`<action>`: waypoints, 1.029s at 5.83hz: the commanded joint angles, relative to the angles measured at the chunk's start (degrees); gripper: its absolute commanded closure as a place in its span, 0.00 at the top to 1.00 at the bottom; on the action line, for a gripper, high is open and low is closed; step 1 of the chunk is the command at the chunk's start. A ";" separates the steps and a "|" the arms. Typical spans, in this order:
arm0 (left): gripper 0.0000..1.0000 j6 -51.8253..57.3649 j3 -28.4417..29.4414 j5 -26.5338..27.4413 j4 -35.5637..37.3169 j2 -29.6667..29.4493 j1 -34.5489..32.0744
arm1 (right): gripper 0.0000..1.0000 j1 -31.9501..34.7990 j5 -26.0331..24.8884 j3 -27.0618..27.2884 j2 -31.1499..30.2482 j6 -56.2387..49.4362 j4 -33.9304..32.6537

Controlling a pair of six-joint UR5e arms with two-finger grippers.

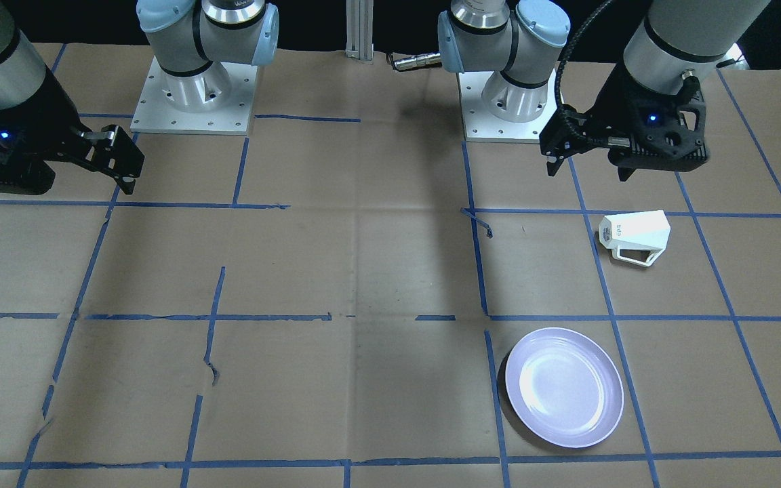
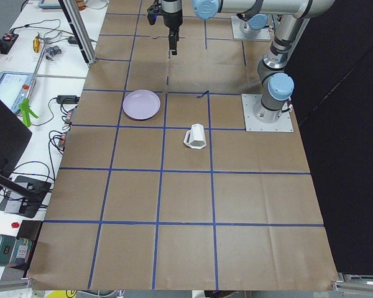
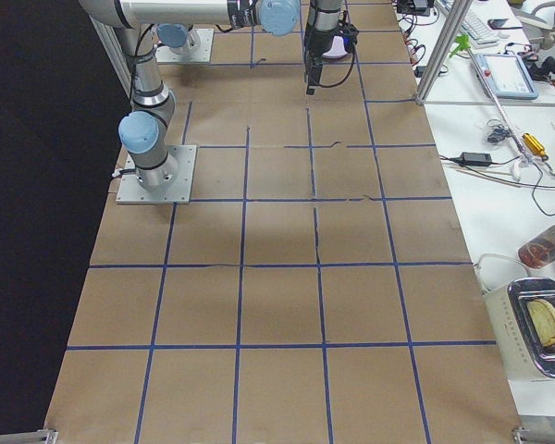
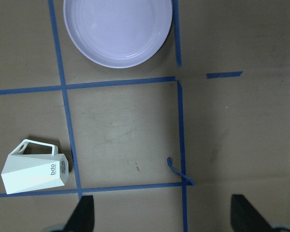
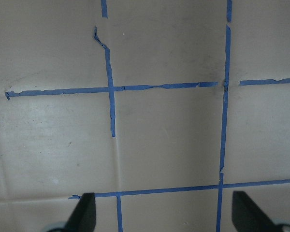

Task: Flip cup and place on plate
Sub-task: 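Move the left gripper from the plate toward the white mug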

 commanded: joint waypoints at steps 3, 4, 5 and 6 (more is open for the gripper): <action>0.99 33.45 -6.79 4.35 0.06 5.46 26.82 | 1.00 0.00 0.00 0.00 0.00 0.00 0.03; 0.99 40.10 -6.97 4.28 0.33 4.68 34.37 | 1.00 0.00 0.00 0.00 0.00 0.00 0.03; 0.99 46.52 -6.88 4.19 1.98 3.37 40.54 | 1.00 0.00 0.00 0.00 0.00 0.00 -0.06; 0.99 50.67 -6.79 4.02 5.13 1.09 41.82 | 1.00 0.00 0.00 0.00 0.00 0.00 0.03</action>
